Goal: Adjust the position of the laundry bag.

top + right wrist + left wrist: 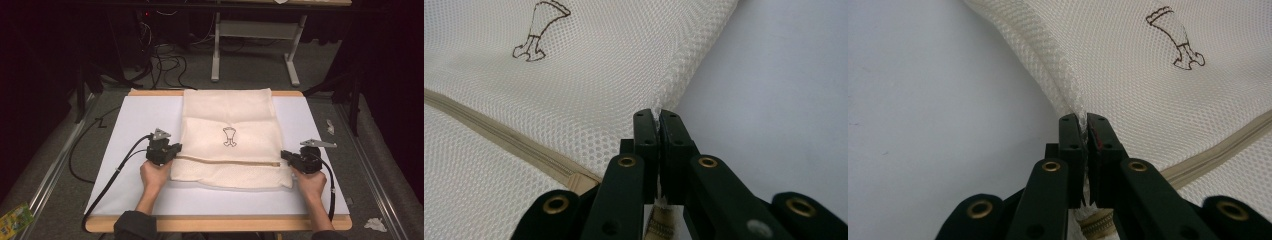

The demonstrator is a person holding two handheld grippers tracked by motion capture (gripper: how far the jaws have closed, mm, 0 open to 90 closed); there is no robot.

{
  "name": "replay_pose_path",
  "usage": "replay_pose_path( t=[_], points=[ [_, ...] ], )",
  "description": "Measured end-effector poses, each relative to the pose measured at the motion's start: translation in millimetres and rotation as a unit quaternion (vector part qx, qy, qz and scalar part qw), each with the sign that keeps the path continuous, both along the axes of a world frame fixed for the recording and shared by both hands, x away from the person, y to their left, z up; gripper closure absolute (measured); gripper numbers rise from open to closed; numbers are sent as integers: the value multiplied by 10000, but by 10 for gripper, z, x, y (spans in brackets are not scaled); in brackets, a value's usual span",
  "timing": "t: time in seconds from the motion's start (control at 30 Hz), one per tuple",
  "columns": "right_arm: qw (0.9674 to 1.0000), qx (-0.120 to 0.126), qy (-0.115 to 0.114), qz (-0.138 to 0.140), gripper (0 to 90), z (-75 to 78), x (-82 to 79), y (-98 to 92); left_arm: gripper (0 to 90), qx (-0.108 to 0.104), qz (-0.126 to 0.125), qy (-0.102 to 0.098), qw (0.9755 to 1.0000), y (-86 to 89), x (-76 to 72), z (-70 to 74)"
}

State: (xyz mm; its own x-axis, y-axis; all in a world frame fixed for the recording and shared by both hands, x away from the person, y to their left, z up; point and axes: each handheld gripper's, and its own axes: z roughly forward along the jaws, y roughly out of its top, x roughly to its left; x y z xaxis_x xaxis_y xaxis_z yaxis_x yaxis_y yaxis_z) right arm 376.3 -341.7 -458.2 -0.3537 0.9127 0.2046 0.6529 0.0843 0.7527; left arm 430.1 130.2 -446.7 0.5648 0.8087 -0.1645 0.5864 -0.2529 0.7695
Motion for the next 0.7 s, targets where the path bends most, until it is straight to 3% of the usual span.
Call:
replay_pose_path(
  t=[0.3, 0.63, 0.67, 0.7],
  points=[
    [9999, 32, -83, 132, 888, 15, -29, 95, 862, 153, 62, -80, 9998, 81, -81, 10],
    [9996, 8, -92, 267, 888, 0, -65, 217, 859, 115, 133, -86, 9998, 220, -157, 4],
    [9996, 22, -95, 281, 887, -5, -72, 239, 857, 269, 156, -147, 9994, 230, -186, 7],
    [9996, 22, -95, 281, 887, -5, -72, 239, 856, 269, 156, -147, 9994, 230, -186, 7]
  ],
)
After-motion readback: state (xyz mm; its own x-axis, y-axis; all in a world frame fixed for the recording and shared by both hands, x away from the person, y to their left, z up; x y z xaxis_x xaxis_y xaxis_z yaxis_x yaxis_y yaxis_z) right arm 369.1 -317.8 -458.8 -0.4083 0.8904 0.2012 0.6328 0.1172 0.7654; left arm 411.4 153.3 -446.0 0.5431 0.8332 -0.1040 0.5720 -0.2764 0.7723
